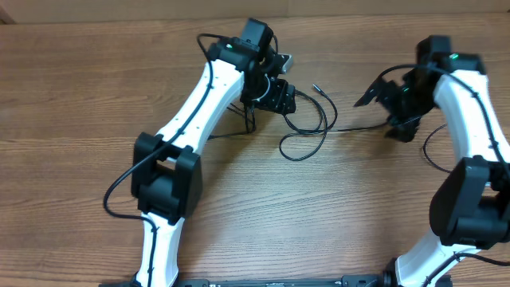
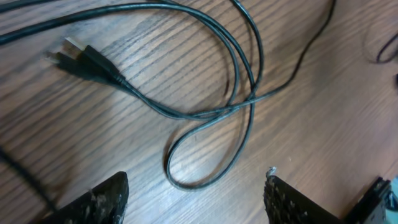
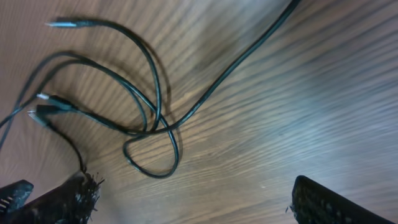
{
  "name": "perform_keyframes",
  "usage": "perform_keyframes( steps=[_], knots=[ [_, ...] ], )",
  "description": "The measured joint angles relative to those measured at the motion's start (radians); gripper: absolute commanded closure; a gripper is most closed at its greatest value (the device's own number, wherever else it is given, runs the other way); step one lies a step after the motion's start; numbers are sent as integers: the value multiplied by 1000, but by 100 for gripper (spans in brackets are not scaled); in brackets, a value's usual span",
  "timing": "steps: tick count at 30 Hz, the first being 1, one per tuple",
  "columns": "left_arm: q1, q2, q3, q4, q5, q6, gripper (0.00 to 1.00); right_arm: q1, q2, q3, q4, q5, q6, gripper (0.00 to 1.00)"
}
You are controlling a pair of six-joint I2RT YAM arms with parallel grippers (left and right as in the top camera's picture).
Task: Untangle cables
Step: 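Release the cables and bring both grippers back over the loose cables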
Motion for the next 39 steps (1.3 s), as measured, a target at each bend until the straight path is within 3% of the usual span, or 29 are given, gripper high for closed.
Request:
perform_keyframes(
  steps=[15, 20, 25, 27, 32, 39],
  knots=[
    [-3, 94, 0, 129, -53, -145, 29, 143, 1, -296, 437, 64, 292, 42],
    [-3, 94, 0, 118, -117, -154, 29, 188, 1, -314, 495, 151, 327, 71],
    [-3, 94, 0, 83, -142, -160, 29, 208, 1, -325, 505, 204, 354, 84],
    [-3, 94, 0, 74, -146, -161, 29, 208, 1, -326, 506, 218, 358, 96],
    [-3, 94, 0, 42, -185, -167, 28, 208, 1, -326, 490, 220, 346, 96],
    [-3, 94, 0, 34, -243, -171, 28, 208, 1, -258, 330, 72, -26, 96]
  ],
)
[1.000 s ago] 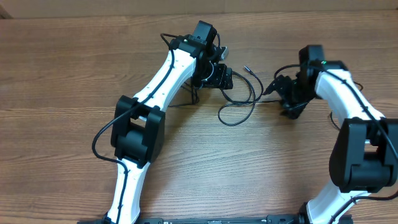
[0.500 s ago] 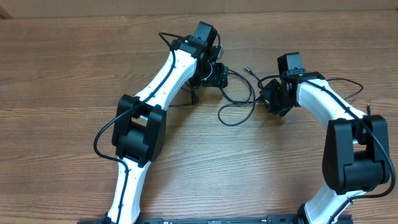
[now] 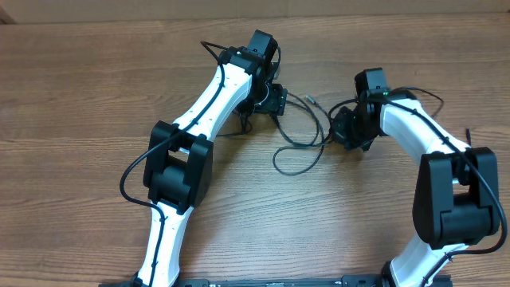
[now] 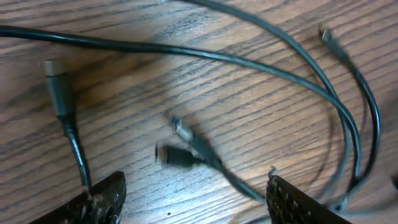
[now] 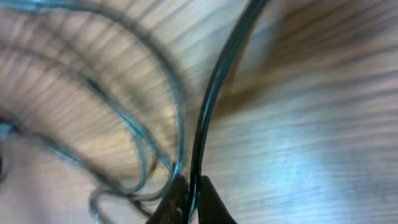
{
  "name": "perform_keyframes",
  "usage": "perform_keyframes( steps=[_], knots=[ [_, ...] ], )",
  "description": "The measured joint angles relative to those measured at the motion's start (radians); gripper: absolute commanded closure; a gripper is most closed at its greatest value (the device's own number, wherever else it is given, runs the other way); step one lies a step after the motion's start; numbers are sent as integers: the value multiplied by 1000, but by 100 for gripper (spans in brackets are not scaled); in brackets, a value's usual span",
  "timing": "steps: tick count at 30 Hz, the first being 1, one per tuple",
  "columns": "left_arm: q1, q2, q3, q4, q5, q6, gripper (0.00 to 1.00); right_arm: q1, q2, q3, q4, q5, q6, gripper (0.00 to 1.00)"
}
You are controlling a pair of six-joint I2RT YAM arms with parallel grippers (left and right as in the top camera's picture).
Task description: Untangle cables
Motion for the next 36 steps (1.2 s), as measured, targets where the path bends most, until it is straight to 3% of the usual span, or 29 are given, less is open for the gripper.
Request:
perform_keyframes(
  steps=[7, 18, 23, 31, 36],
  knots=[
    [0, 0, 0, 0, -12, 0, 24, 0, -9, 313, -263, -78, -256, 96],
    [0, 0, 0, -11, -11, 0, 23, 0, -58, 612, -324, -154, -330, 96],
    [0, 0, 0, -30, -22, 0, 25, 0, -58, 670, -350, -86, -335, 96],
    [0, 0, 0, -101, -143, -8, 34, -50, -58, 698, -458, 398, -92, 96],
    [10, 0, -27, -108, -199, -62, 44, -117, -58, 698, -473, 389, -74, 96]
  ],
)
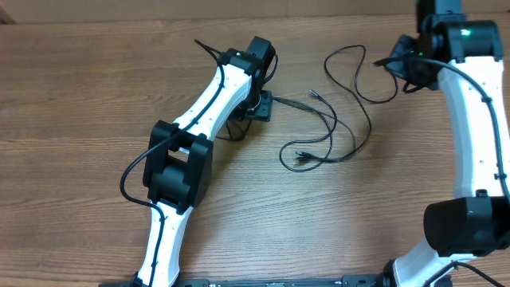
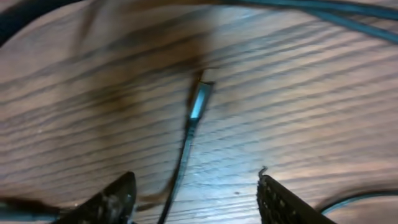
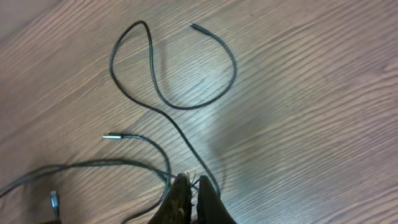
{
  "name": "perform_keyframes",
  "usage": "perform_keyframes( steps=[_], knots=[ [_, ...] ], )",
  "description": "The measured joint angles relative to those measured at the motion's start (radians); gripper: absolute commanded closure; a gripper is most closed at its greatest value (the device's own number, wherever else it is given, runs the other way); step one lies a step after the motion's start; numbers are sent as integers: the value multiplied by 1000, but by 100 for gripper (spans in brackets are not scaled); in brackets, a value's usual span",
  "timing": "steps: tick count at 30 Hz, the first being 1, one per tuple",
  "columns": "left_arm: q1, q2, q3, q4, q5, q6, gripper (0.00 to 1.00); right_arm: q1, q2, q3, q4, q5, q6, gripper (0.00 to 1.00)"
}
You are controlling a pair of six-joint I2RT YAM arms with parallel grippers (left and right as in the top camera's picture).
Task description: Untangle cables
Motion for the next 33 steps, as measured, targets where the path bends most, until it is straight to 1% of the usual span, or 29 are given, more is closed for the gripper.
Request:
perform_keyframes(
  steps=[2, 4, 5, 6, 7, 11, 14, 15, 17, 20, 21, 24, 27, 30, 33],
  knots=[
    [7, 0, -13, 0, -9, -20, 51, -10, 0, 0, -7, -35, -29, 96],
    [19, 1, -18, 0, -14, -43, 53, -9, 0, 0, -21, -51, -48, 96],
    [26, 1, -19, 0, -14, -47, 55, -8, 0, 0, -27, -59, -56, 83],
    [32, 1, -19, 0, -14, -50, 57, -7, 0, 0, -35, -63, -58, 74],
    [39, 1, -19, -1, -14, -51, 58, -7, 0, 0, -42, -66, -70, 67],
    [74, 1, -19, -7, -14, -65, 58, -7, 0, 0, -105, -76, -82, 64],
    [94, 1, -19, -3, -4, -71, 69, -7, -7, -35, -91, -76, -85, 64],
    [100, 1, -19, 0, 4, -72, 72, -7, -10, -51, -86, -76, -85, 63],
    [111, 1, -19, 8, 44, -74, 76, -7, -13, -103, -67, -85, -97, 63],
    [124, 1, -20, 42, 148, -68, 78, -7, -13, -201, -24, -111, -116, 63],
    [124, 1, -20, 58, 188, -66, 76, -7, -13, -235, -11, -125, -119, 63],
    [113, 1, -20, 99, 290, -65, 47, -7, -13, -333, 48, -169, -129, 63],
    [76, 1, -20, 121, 371, -48, 36, -7, -13, -437, 127, -207, -134, 63],
    [38, 1, -20, 135, 407, -47, 28, -7, -13, -544, 252, -233, -135, 63],
    [4, 1, -20, 151, 422, -46, 26, -7, -13, -626, 332, -264, -137, 64]
  ],
)
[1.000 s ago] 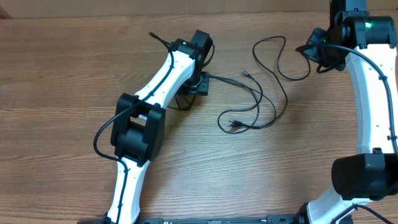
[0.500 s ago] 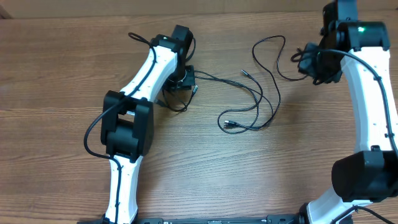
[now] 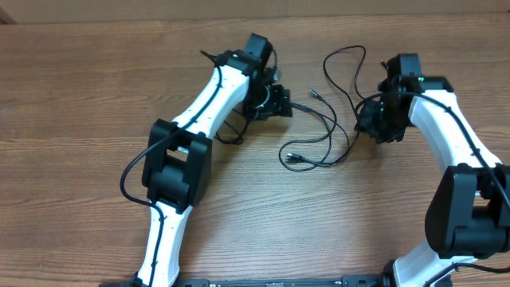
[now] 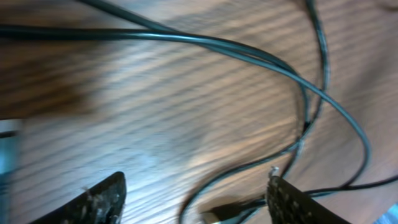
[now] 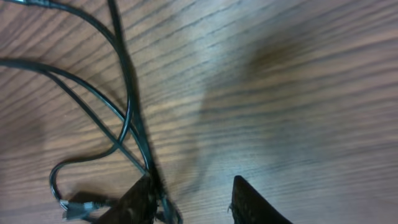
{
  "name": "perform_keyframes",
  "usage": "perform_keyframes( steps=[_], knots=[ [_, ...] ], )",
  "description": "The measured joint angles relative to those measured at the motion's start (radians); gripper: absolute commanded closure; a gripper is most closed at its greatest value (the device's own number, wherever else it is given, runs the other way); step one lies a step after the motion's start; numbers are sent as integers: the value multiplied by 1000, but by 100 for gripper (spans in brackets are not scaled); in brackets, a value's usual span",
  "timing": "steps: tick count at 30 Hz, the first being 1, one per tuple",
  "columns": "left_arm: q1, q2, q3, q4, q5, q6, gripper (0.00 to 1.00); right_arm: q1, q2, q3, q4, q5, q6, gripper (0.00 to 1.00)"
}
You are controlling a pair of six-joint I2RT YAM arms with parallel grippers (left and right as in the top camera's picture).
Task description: Untangle cables
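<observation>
Thin black cables (image 3: pixel 344 49) lie spread on the wooden table between my two arms, one ending in a small plug (image 3: pixel 293 158). My left gripper (image 3: pixel 275 102) hangs open low over crossing cable strands (image 4: pixel 261 59), with a plug (image 4: pixel 217 216) showing between its fingers (image 4: pixel 102 199). My right gripper (image 3: pixel 373 126) is open close above the table. A cable (image 5: pixel 127 93) runs down beside its left finger (image 5: pixel 140 199), and nothing is clamped between the fingers.
The brown wooden table (image 3: pixel 80 96) stretches wide on the left and across the front. Both white arms reach in from the near edge. A further dark cable lies under the left arm's wrist (image 3: pixel 231 135).
My right gripper was shut on a cable, high at the far right. It now stands lower and further left, open, with the cable let go. The left gripper shifted slightly right.
Both grippers were open, with the cables bunched in a knot between them. Then my right gripper was shut on a strand at the knot. Later it held that strand far to the right, with the cables spread out. Now it is open beside them.
</observation>
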Motion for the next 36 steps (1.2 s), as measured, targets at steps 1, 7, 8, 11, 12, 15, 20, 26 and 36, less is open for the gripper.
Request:
perform_keyframes(
  steps=[1, 7, 8, 11, 12, 15, 20, 26, 36],
  knots=[
    [-15, 0, 0, 11, 5, 0, 26, 0, 0, -29, 31, -10, 0, 64],
    [-61, 0, 0, 64, 7, -23, 25, 0, 0, -103, 91, -32, 6, 86],
    [-67, 0, 0, 75, 7, -31, 25, 0, 0, -104, 91, -34, 7, 91],
    [-82, 0, 0, 117, 7, -52, 21, 0, 0, -104, 76, -82, 0, 92],
    [-87, 0, 0, 127, 7, -57, 21, 0, 0, -104, 68, -115, -11, 92],
    [-100, 0, 0, 142, 7, -65, 20, 0, 0, -104, 56, -238, -64, 93],
    [-132, 0, 0, 150, 13, -76, 20, 0, 0, -104, 42, -359, -110, 94],
    [-161, 0, 0, 150, 76, -148, 26, 0, 0, -104, 14, -394, -125, 94],
    [-162, 0, 0, 150, 182, -385, 27, 0, 0, -104, 12, -413, -128, 95]
  ],
)
